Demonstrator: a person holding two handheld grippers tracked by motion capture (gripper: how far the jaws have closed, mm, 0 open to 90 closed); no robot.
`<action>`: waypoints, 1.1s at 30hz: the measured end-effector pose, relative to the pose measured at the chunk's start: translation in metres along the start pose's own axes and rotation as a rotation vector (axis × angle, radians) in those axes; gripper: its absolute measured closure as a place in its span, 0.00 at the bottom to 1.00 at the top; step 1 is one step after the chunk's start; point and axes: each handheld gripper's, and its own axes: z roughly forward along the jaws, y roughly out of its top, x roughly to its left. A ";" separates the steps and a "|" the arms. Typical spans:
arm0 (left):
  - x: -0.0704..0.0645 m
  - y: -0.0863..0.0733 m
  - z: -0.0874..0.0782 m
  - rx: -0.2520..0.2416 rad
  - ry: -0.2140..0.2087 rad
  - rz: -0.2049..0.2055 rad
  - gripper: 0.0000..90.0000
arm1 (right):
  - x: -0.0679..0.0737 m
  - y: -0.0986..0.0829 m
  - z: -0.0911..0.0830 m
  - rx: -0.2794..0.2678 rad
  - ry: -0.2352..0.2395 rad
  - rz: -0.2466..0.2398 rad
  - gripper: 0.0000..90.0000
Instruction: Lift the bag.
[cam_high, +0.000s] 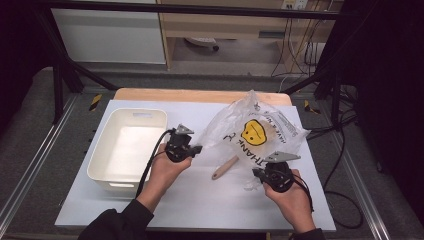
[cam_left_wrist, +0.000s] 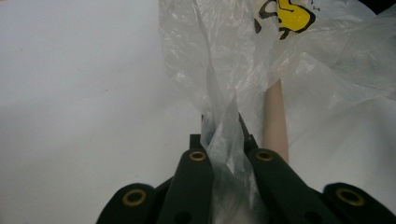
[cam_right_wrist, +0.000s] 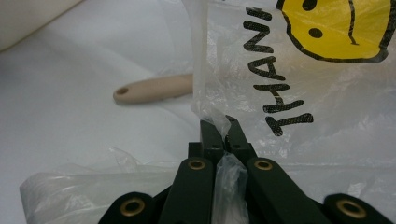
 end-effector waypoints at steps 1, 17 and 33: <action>0.001 0.002 -0.002 -0.002 0.000 0.001 1.00 | 0.000 0.003 0.000 -0.004 0.003 -0.001 1.00; 0.013 0.028 -0.023 -0.013 0.012 0.029 1.00 | -0.004 0.038 -0.019 -0.049 0.010 -0.033 1.00; 0.023 0.054 -0.049 -0.075 0.004 0.044 1.00 | -0.023 0.066 -0.050 -0.126 -0.019 -0.017 1.00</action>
